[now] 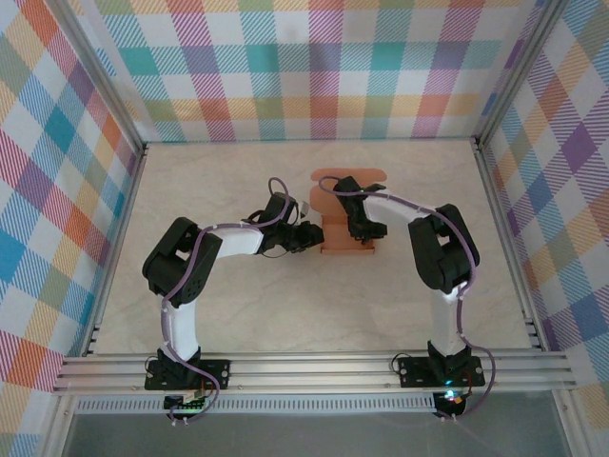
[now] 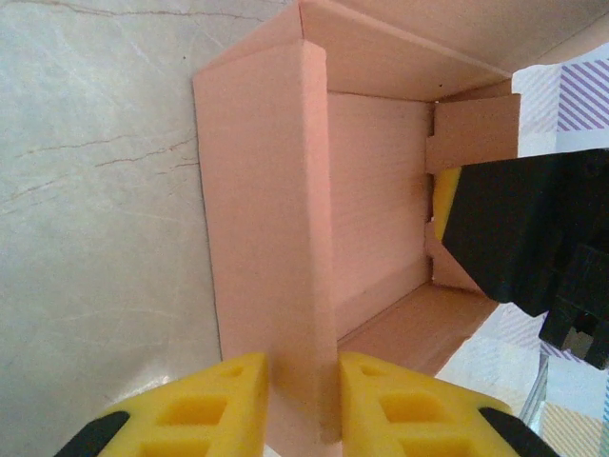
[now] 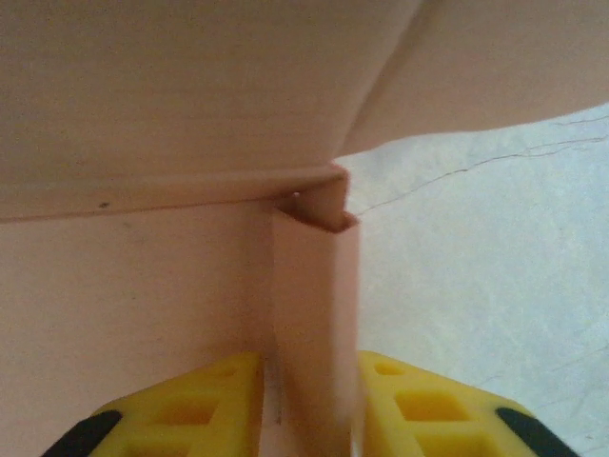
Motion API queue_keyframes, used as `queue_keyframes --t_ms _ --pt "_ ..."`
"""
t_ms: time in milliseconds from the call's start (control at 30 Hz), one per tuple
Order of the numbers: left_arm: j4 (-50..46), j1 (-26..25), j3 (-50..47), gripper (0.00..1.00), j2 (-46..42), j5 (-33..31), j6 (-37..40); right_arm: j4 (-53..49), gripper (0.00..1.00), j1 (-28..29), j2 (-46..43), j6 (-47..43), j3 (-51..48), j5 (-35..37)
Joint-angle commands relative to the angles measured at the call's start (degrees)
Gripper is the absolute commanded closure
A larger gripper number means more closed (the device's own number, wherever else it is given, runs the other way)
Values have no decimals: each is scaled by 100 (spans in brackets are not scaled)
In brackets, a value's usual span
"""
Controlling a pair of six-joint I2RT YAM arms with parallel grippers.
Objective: Fold the paper box
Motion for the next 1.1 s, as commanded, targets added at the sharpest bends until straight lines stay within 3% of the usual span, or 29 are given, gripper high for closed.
queue_keyframes --t_ms 0,200,400,633,800,867,1067 --pt "-125 -27 -100 75 -237 -37 142 69 64 32 -233 -1 -83 -106" --pt "-163 -27 -70 75 -270 -56 161 141 49 24 -568 -70 -204 -48" --pt "-198 -27 -30 74 -285 -69 171 225 48 -71 -644 -74 -296 -171" --pt "-199 -27 -56 74 -283 -67 185 316 77 -124 -489 -34 -425 -454" --pt "-172 -27 -65 74 -270 -64 179 252 88 -121 34 -67 -362 -555" --pt "-163 -27 -79 74 -294 -78 187 184 100 -110 155 -57 -338 -545" --pt "-94 -18 -118 74 -261 -40 172 -360 100 -38 432 -43 -112 100"
